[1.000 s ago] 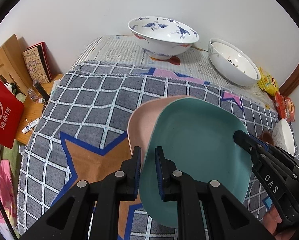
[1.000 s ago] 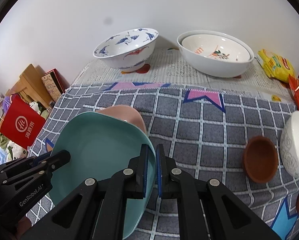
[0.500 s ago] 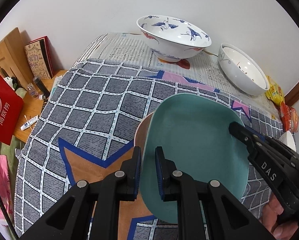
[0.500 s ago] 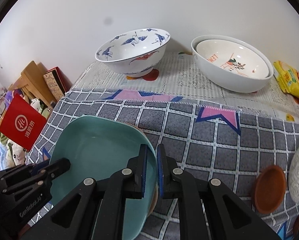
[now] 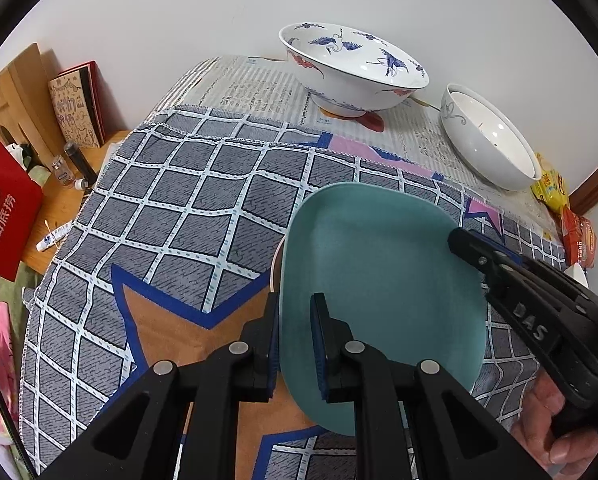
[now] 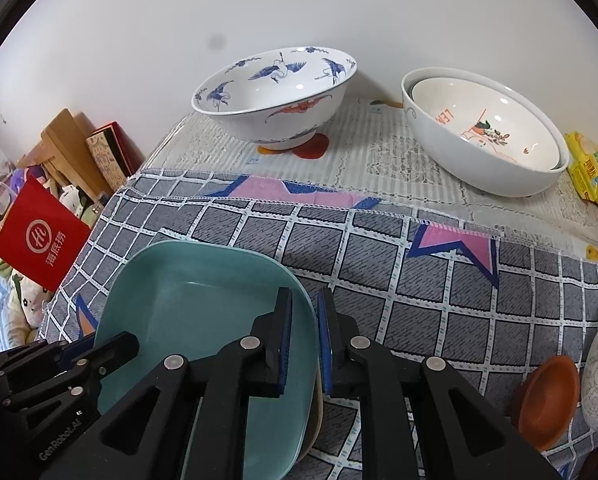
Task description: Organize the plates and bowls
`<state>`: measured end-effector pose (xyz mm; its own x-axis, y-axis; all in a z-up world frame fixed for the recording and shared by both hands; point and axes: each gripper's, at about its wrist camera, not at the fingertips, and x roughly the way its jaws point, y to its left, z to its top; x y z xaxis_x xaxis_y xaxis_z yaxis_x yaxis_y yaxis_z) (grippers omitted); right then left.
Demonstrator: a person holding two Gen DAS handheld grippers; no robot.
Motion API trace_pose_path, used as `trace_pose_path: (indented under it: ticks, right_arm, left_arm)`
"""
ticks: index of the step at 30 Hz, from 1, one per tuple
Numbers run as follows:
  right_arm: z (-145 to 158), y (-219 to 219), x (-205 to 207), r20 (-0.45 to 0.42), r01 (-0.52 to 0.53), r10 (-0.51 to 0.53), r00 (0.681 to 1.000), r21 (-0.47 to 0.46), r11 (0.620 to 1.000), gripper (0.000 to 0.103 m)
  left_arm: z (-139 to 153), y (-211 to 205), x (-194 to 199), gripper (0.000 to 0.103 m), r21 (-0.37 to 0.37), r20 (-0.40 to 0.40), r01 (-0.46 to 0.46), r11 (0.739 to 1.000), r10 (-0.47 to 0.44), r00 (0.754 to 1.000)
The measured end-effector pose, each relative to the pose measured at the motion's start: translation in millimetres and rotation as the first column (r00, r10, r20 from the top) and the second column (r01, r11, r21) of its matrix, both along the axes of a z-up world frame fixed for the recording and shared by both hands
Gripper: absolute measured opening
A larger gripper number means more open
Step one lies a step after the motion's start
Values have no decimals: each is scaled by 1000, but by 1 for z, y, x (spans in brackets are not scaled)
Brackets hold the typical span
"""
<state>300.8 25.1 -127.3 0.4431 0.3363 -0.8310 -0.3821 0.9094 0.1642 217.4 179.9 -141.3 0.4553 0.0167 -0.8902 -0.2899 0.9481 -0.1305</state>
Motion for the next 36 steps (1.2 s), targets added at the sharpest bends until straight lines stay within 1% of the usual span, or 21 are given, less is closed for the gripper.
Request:
trace_pose_path:
  ticks: [3,7,9,12,14,17,19,20,23,24,26,28,30,32,34,35,36]
  right_arm:
    - [8,-4,-10,19,-10,10,1000,13,1000,16]
    - [12,-14,-26,21,-9,9,1000,14,1000,17]
    - [12,-19,-33,21,-10,10,1000,15,1000,17]
    - [12,-25,-46,24,-19,19,1000,-4,1000,17]
    - [12,-30,-54,20,-21,21,1000,-9,1000,17]
    - [15,-38,-64,23,-20,20,1000,-7,1000,19]
    - [19,-46,-73,34,-19,20,999,-8,1000,28]
    - [21,-50,-77,43,-17,17,999,-8,1000,31]
    - [31,-67,-91,85,13,-12,996,-16,1000,42]
    - [34,-73,-94,94,26,-23,995,-25,999,46]
    - [40,-89,-99,114,60,-55,992,-41,997,51]
    - [46,-109,-106,119,110,-102,988,-61,992,58]
    - [51,-128,-114,128,145,-134,983,-78,986,60]
    - [59,-151,-123,156,203,-184,970,-114,973,64]
    - [65,-175,-131,174,263,-237,956,-139,955,68]
    - [68,-188,-134,167,287,-263,950,-146,947,70]
    - [70,-200,-136,156,310,-287,945,-150,939,73]
  left_arm:
    - [-1,-1,-3,14,4,-1,0,1000,0,1000]
    - [-3,-5,-8,26,-14,-7,18,1000,-18,1000]
    - [-6,-8,-11,28,-21,-22,20,1000,-20,1000]
    - [-10,-15,-14,35,-20,-49,45,999,-46,998]
    - [-8,-18,-19,35,-6,-49,46,999,-46,998]
    - [-3,-21,-26,37,-6,-37,44,999,-45,998]
    - [3,-22,-31,37,-3,-26,48,999,-48,999]
    - [6,-24,-33,37,5,-21,50,999,-50,999]
    - [18,-31,-38,37,25,-2,57,998,-57,998]
    - [23,-35,-39,37,30,8,62,998,-63,998]
    - [33,-46,-42,37,43,26,78,996,-79,997]
    - [41,-57,-44,40,49,46,90,995,-92,995]
    - [50,-73,-46,43,52,73,105,993,-108,991]
    - [58,-90,-47,43,59,90,125,990,-130,987]
    - [65,-112,-48,45,83,98,139,987,-147,984]
    - [67,-122,-48,46,95,103,145,985,-155,983]
    - [71,-135,-48,50,106,110,156,982,-168,980]
